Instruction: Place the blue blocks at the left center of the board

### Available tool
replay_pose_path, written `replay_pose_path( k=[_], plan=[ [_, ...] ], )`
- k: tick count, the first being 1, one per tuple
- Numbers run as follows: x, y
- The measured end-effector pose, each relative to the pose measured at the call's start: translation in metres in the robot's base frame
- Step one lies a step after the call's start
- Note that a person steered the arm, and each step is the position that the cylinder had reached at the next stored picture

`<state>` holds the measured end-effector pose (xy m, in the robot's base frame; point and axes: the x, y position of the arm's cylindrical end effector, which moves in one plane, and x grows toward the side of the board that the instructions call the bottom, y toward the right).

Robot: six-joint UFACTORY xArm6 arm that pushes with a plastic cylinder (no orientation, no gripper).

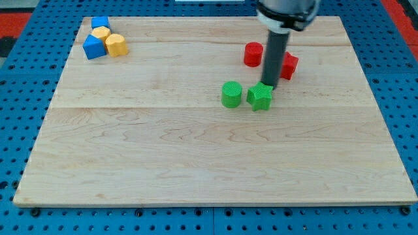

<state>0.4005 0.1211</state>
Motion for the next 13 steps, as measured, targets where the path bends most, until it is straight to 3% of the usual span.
replay_pose_path(
  k=[1, 3, 4, 5, 6, 7, 8, 9, 10, 12, 13],
  plan=[
    [-0.002, 0.017],
    [-0.046, 0.030],
    [-0.036, -0.026],
    [-0.036, -0.121],
    [-0.073, -0.232],
    [-0.044, -0.320],
    [-0.042, -0.423],
    [-0.063, -0.424],
    [-0.126, -0.425],
    [-0.128, -0.326],
    [-0.127, -0.349]
  ],
)
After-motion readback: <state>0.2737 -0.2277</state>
